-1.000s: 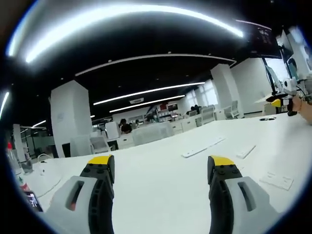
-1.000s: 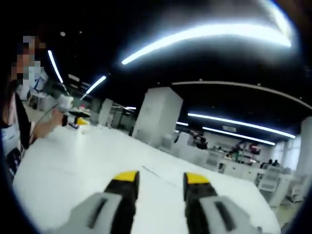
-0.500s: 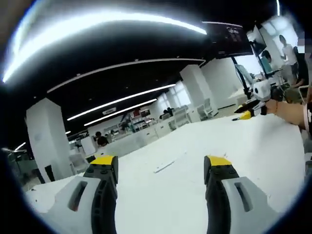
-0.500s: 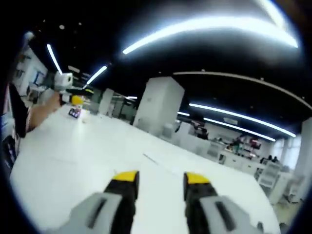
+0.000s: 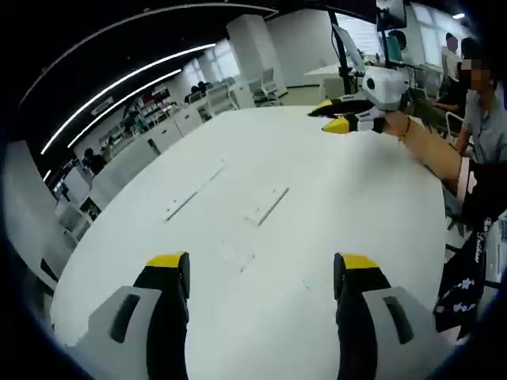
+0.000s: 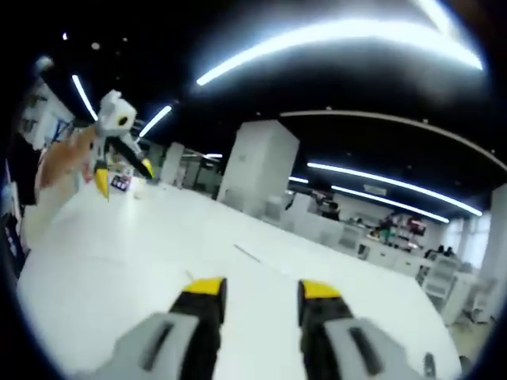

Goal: Locate the socket holder cover, grip the socket holder cover, clip it into the socket holder slot.

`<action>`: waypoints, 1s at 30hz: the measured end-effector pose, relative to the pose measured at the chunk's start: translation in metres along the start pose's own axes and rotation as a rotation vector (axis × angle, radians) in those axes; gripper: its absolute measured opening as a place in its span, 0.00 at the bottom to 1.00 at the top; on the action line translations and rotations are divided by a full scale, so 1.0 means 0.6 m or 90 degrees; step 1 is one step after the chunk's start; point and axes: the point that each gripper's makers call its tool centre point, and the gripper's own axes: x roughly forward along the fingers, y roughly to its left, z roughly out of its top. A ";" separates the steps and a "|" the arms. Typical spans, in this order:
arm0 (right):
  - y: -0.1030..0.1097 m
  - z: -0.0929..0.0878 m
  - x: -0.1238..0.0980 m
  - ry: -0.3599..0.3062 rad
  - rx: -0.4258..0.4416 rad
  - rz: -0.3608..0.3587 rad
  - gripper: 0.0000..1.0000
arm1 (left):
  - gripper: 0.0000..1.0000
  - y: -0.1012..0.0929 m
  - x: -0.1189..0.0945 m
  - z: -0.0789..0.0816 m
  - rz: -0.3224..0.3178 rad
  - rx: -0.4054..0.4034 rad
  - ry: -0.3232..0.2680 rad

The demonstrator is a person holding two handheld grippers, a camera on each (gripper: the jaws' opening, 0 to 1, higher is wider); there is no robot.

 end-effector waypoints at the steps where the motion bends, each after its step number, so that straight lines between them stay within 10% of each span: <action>1: 0.000 -0.001 0.001 0.002 0.000 0.000 0.38 | 0.73 -0.014 0.011 -0.013 -0.019 -0.012 0.041; 11: 0.012 -0.009 0.007 0.018 -0.006 0.006 0.37 | 0.69 -0.065 0.066 -0.114 -0.041 -0.062 0.278; 23: 0.014 -0.001 0.005 0.010 -0.016 0.007 0.37 | 0.58 -0.080 0.095 -0.157 -0.025 -0.129 0.399; 30: -0.006 0.004 0.004 -0.002 -0.010 -0.003 0.36 | 0.46 -0.099 0.094 -0.159 -0.040 -0.252 0.427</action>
